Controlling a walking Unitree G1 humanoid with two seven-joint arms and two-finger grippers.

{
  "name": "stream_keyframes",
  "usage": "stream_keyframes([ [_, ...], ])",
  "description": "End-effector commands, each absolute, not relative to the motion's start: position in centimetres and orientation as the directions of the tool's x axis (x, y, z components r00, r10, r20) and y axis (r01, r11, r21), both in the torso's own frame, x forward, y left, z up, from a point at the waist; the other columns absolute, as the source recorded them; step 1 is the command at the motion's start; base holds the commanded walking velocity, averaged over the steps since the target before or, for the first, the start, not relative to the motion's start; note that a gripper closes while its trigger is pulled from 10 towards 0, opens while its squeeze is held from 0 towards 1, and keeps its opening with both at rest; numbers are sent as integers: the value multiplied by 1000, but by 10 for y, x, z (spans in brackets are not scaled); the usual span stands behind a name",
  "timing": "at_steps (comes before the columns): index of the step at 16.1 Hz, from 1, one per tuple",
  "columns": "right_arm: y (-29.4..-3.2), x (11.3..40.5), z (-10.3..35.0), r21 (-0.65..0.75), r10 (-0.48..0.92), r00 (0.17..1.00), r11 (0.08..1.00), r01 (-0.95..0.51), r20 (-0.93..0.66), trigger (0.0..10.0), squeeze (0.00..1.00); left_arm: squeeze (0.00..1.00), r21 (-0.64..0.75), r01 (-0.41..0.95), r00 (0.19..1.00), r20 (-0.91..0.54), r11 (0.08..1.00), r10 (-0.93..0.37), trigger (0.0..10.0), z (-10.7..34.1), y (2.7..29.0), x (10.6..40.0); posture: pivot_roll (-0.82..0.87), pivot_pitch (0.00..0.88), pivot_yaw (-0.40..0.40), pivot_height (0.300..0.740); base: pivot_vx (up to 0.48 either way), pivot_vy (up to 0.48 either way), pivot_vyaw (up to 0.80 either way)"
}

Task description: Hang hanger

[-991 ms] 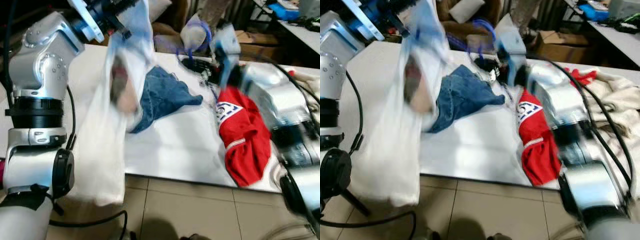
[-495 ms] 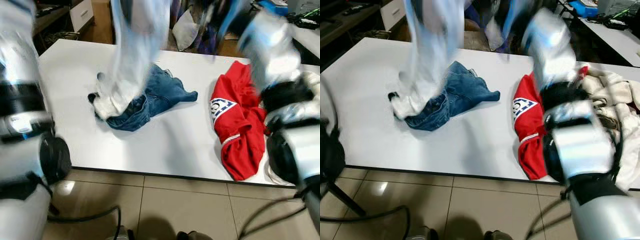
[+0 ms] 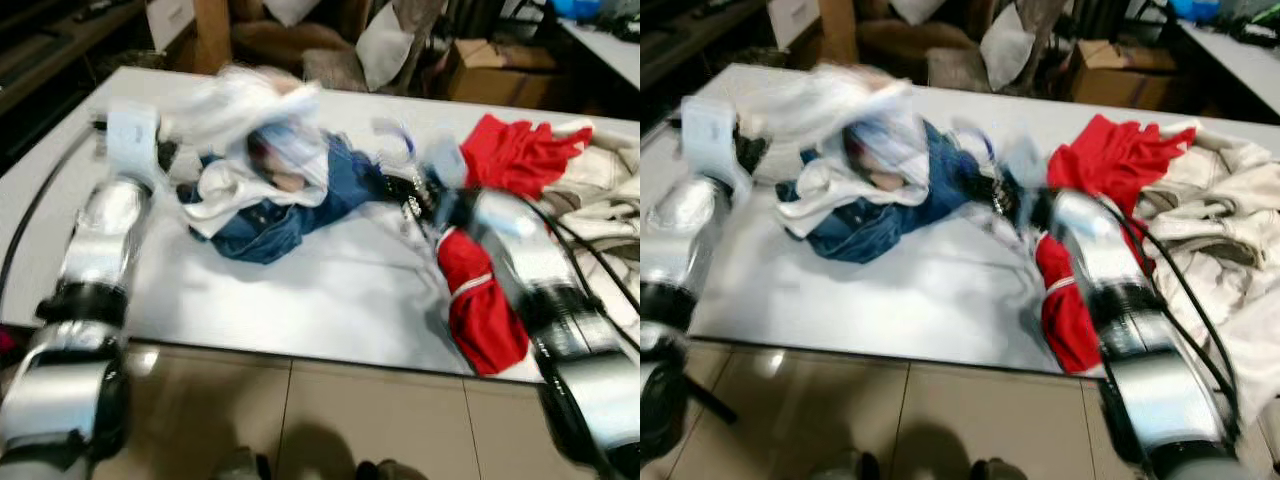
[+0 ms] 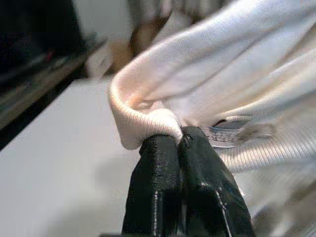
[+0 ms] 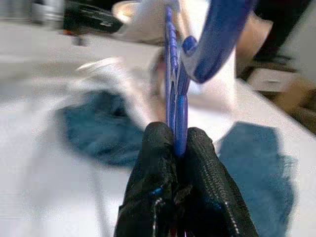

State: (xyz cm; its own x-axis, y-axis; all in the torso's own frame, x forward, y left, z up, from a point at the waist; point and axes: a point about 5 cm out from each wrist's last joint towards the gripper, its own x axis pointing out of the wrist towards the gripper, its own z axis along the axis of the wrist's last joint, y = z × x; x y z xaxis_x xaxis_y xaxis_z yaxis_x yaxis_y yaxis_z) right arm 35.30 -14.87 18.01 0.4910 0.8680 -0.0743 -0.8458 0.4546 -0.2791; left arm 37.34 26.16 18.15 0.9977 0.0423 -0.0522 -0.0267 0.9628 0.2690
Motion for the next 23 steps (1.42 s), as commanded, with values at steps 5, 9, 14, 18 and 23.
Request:
stream_keyframes([
  [5, -164, 290, 208, -258, 955, 262, 221, -941, -137, 10000, 0, 847, 355, -4, 981, -179, 935, 72, 10000, 159, 291, 358, -103, 0, 2, 740, 0, 0, 0],
  [9, -182, 265, 241, -197, 910, 409, 413, -889, 64, 10000, 0, 1000, 362, 124, 961, -274, 924, -21, 10000, 152, 314, 338, -103, 0, 17, 740, 0, 0, 0],
  [14, -199, 267, 233, -32, 680, 721, 730, -682, 132, 10000, 0, 1000, 216, 193, 979, -107, 957, -173, 10000, 196, 329, 318, -98, 0, 13, 740, 0, 0, 0],
  [18, -201, 264, 201, -28, 597, 799, 799, -600, -71, 10000, 0, 1000, 212, 189, 981, 0, 959, -194, 10000, 221, 317, 323, -113, 0, 11, 740, 0, 0, 0],
  [23, -155, 265, 167, -124, 703, 635, 633, -764, -320, 10000, 0, 1000, 112, 332, 941, 35, 937, -337, 10000, 205, 247, 331, -120, 0, 6, 740, 0, 0, 0],
])
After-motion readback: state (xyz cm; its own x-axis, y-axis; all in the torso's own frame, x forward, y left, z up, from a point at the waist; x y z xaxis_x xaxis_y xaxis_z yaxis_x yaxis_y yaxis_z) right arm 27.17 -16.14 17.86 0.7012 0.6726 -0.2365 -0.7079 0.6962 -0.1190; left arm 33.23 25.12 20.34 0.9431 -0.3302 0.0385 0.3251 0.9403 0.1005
